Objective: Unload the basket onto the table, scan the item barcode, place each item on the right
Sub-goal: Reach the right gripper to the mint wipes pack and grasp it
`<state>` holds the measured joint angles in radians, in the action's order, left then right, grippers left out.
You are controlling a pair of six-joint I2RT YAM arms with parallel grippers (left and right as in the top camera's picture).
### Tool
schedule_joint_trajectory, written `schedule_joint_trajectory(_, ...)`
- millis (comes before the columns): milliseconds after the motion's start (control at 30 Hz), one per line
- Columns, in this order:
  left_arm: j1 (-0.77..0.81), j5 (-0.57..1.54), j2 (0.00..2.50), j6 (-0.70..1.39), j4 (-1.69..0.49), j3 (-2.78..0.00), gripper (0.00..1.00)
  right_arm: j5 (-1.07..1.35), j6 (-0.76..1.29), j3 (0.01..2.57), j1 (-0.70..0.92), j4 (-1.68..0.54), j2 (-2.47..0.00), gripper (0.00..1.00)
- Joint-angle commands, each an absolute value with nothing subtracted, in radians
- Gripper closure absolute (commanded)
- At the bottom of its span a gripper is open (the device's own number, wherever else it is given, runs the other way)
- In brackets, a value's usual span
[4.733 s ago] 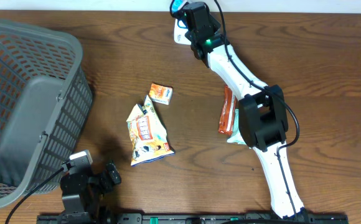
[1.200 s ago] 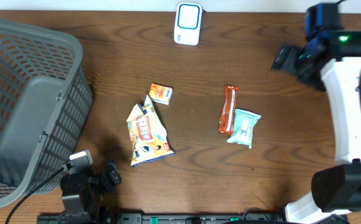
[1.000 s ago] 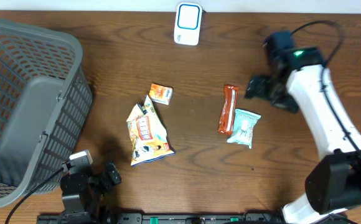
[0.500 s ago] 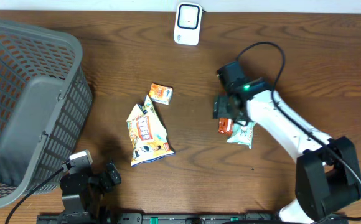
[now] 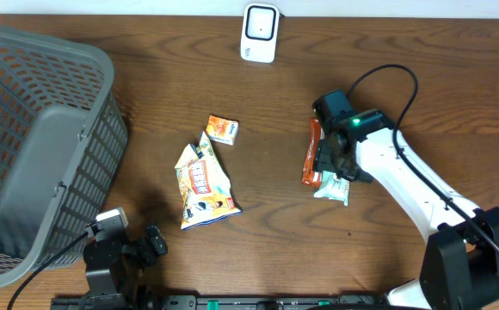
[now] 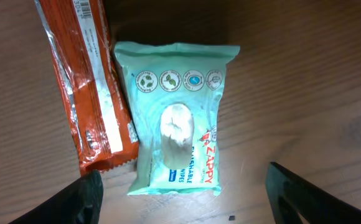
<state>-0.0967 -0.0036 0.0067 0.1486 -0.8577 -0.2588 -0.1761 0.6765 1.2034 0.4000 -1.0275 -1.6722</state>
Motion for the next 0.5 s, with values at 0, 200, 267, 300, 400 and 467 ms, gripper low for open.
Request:
schedule_joint_trajectory(0,-0.102,-0.012,0.005,0.128,-0.904,-0.242,0.02,-0.198,0.547,1.207,0.408,-0.997,-1.692,0.26)
schedule_joint_trajectory(200,-0.102,-0.012,0.005,0.128,-0.904,-0.242,0.02,-0.279,0.526,1.207,0.454,-0.957,-1.795,0.35)
schedule_joint_trajectory(267,-0.102,-0.012,0.005,0.128,-0.904,-0.242,0.02,-0.296,0.538,1.207,0.463,-0.956,-1.822,0.38)
schedule_joint_trajectory(300,-0.102,-0.012,0.005,0.128,-0.904,-0.242,0.02,-0.312,0.538,1.207,0.468,-0.956,-1.834,0.4)
schedule_joint_trajectory(400,-0.102,-0.012,0.005,0.128,-0.904,-0.242,0.02,-0.388,0.538,1.207,0.492,-0.965,-1.852,0.43)
schedule_joint_trajectory(467,-0.102,-0.012,0.005,0.128,-0.904,-0.242,0.02,-0.45,0.538,1.207,0.514,-0.975,-1.853,0.44)
